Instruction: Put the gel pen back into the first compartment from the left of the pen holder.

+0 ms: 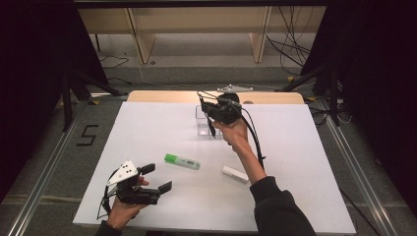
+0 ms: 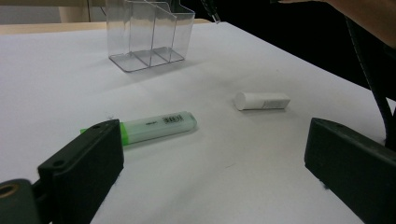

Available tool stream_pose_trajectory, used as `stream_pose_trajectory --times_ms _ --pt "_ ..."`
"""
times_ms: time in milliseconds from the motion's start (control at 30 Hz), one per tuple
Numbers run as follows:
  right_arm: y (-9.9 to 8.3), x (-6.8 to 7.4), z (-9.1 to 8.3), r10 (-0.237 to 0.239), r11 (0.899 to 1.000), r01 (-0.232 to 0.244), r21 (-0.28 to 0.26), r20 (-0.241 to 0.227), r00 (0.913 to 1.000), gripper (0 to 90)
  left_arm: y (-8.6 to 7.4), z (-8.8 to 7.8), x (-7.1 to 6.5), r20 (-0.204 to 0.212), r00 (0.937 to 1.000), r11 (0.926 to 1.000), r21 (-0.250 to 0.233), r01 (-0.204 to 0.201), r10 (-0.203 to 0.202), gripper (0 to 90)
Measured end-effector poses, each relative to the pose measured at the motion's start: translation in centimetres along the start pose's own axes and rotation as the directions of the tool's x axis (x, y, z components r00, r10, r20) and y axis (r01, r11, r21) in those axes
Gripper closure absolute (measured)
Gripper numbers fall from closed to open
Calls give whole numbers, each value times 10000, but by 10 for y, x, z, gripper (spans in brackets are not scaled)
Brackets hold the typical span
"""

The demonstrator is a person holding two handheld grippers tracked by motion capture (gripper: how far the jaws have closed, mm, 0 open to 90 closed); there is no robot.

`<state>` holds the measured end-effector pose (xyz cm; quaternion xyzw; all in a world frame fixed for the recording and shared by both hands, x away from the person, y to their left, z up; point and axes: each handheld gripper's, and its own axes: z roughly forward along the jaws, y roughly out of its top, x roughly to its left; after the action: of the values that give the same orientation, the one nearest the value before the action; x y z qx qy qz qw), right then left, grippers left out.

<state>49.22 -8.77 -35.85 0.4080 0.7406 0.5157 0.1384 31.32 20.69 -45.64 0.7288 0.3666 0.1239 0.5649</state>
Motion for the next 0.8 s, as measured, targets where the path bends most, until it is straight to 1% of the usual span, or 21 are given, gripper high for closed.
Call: stream_pose_trajectory --times_ms 333,500,733,800 --pt "15 -8 13 479 9986 -475 -242 197 9987 803 0 0 0 32 10000 10000 5 8 -8 41" --pt "21 -12 19 477 9986 -467 -248 406 9980 802 1 0 -1 58 10000 10000 -20 1 0 41" --pt "25 -16 26 643 9975 -627 -316 517 9966 802 1 0 -1 91 10000 10000 -24 -6 6 41" --pt "26 -18 29 669 9974 -651 -306 620 9958 803 1 0 -1 100 9999 10000 -16 -6 6 41"
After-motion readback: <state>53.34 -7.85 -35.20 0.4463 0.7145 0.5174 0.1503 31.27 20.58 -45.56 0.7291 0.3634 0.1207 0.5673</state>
